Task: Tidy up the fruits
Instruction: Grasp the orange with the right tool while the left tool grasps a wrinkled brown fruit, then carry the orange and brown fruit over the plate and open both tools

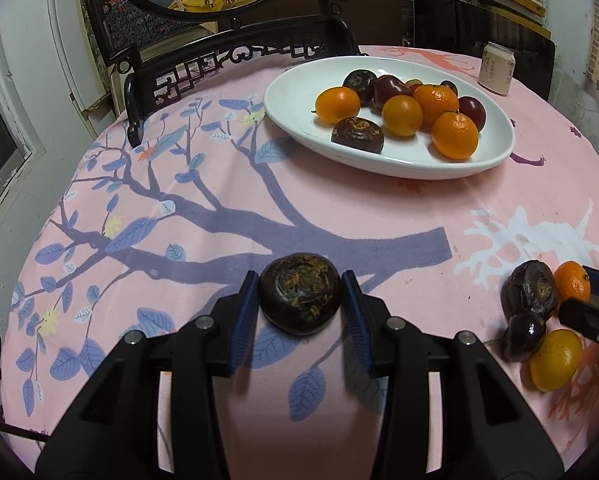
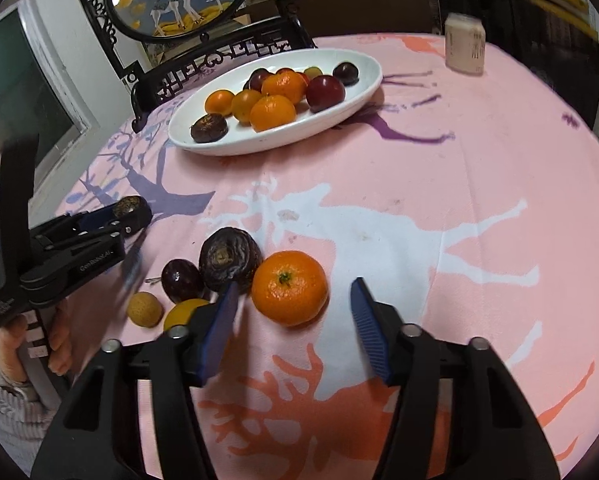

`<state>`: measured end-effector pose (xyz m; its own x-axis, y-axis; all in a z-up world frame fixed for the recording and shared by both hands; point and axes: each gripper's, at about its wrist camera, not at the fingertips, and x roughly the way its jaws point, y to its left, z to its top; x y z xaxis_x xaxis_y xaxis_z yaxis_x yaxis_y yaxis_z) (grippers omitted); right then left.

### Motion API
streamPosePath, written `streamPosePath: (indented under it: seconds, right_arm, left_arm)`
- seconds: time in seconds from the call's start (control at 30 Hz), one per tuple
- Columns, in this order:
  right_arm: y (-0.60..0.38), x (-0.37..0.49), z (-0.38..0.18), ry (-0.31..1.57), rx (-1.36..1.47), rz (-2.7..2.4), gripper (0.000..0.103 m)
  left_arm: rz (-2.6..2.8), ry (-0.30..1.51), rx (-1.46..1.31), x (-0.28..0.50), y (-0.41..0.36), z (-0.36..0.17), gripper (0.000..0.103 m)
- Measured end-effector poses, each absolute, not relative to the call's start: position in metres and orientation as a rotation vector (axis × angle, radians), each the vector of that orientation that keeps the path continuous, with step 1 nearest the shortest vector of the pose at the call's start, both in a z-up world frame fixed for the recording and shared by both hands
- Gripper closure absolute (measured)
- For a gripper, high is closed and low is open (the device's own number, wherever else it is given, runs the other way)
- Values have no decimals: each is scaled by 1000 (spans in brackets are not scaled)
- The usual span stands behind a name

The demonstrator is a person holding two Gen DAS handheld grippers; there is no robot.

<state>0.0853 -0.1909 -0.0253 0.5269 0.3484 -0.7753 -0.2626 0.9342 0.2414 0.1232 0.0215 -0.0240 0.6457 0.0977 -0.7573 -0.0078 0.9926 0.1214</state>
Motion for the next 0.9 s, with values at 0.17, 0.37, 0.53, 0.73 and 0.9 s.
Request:
streamPosePath:
  seconds: [0.17, 0.37, 0.53, 0.73, 0.9]
  right_arm:
    - [-181, 81, -26, 918, 29, 357, 64]
    - [-182, 78, -22, 884, 19, 347, 66]
    - [-200, 82, -16, 863, 84, 305, 66]
    - [-204, 82, -12, 838, 97, 285, 66]
    - [-210, 81, -9, 818, 115, 270, 66]
  left_arm:
    - [60, 866, 108, 123, 22, -24, 60]
    - [57, 865, 99, 123, 23, -23, 61]
    - [57, 850, 80, 121, 25, -18, 61]
    - [63, 809, 42, 116, 32, -6, 61]
    - [64, 765, 71, 108, 24, 1, 61]
